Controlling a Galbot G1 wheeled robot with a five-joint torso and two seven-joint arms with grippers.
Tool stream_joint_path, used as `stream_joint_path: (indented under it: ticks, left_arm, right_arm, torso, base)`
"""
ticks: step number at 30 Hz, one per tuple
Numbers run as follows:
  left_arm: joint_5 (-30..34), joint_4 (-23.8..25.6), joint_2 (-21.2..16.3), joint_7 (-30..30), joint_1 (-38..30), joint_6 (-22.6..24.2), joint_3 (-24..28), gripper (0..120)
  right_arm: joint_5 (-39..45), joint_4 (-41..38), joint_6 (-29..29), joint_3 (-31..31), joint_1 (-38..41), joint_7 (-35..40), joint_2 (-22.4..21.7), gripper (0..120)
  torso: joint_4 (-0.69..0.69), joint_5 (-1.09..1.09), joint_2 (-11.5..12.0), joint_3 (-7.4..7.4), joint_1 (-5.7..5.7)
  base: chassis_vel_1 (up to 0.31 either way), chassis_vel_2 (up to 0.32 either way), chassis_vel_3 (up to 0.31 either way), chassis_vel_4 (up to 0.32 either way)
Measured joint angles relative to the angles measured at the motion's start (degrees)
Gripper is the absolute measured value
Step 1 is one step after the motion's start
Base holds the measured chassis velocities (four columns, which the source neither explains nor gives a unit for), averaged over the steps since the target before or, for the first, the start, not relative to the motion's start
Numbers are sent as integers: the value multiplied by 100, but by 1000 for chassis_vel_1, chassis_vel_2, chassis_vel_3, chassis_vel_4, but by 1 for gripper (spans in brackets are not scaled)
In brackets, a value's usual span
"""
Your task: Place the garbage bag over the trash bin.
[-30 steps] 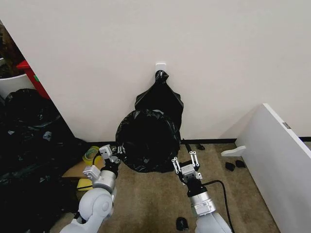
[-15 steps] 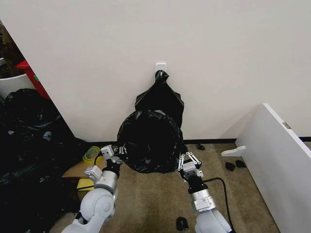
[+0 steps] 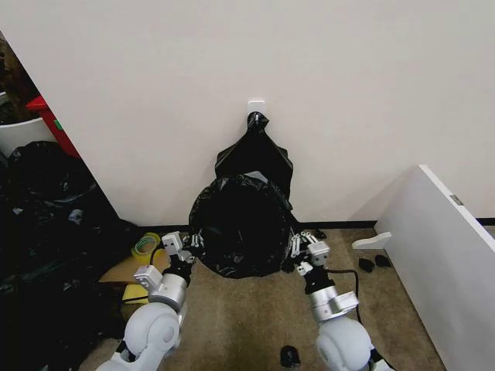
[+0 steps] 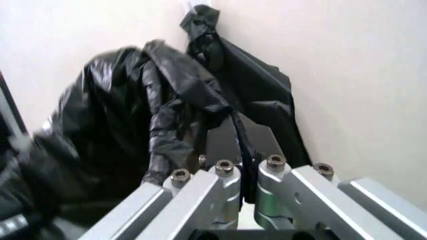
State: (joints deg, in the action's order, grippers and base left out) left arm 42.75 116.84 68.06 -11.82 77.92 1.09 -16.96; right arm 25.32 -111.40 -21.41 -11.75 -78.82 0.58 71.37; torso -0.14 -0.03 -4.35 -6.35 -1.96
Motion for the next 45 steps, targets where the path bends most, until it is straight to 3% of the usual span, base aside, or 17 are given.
stream_joint_path:
  ticks: [11,17,21,24,26,30,31,35,36,39,42,43,45]
  left_arm:
    - [0,134,-17,22,41,-11,4,0]
    - [-4,230,-31,28,61,-10,2,0]
    - [-77,245,-34,52,62,-19,0,0]
    - [-113,171,-50,217,48,-212,-1,0]
    - [-114,123,-61,315,36,-339,-1,0]
    - [-56,-224,-164,891,-85,-1038,-2,0]
    - [-56,-224,-164,891,-85,-1038,-2,0]
    - [71,-684,-318,1581,-235,-1663,-7,0]
    - [71,-684,-318,1581,-235,-1663,-7,0]
    - [-74,-1243,-391,2467,-374,-2248,-6,0]
    - [-169,-1484,-402,2887,-433,-2480,6,0]
    - [-264,-1638,-402,3149,-468,-2611,14,0]
    - [-320,-1702,-400,3249,-481,-2668,17,0]
  right_arm:
    - [1674,310,89,-273,76,-381,-33,0]
    - [1540,423,241,-252,4,-318,-109,0]
    - [942,399,207,-157,-104,-272,-200,0]
    - [427,329,-271,-171,-182,-587,-317,14]
    - [337,366,-433,-220,-181,-778,-346,16]
    - [129,861,-1193,-946,-126,-2011,-473,35]
    - [129,861,-1193,-946,-126,-2011,-473,35]
    - [433,854,-1367,-1345,-164,-2392,-577,55]
    - [433,854,-1367,-1345,-164,-2392,-577,55]
    - [748,548,-1339,-1293,-209,-2429,-602,68]
    - [922,360,-1288,-1216,-227,-2472,-609,75]
    - [1052,246,-1243,-1170,-235,-2560,-621,82]
    - [1091,202,-1227,-1157,-233,-2608,-627,85]
  torso:
    - [0,0,0,0,0]
    - [0,0,0,0,0]
    - [0,0,0,0,0]
    - [0,-1,0,0,0]
    - [0,-1,0,0,0]
    - [0,0,0,0,0]
    - [0,0,0,0,0]
    - [-1,0,0,0,0]
    - [-1,0,0,0,0]
    - [0,-1,0,0,0]
    - [0,-1,0,0,0]
    - [0,-1,0,0,0]
    - [0,-1,0,0,0]
  base:
    - [0,0,0,0]
    - [0,0,0,0]
    - [0,0,0,0]
    - [0,0,0,0]
    - [0,0,0,0]
    - [0,0,0,0]
    - [0,0,0,0]
    - [0,0,0,0]
    - [0,0,0,0]
    - [0,0,0,0]
    - [0,0,0,0]
    - [0,0,0,0]
    - [0,0,0,0]
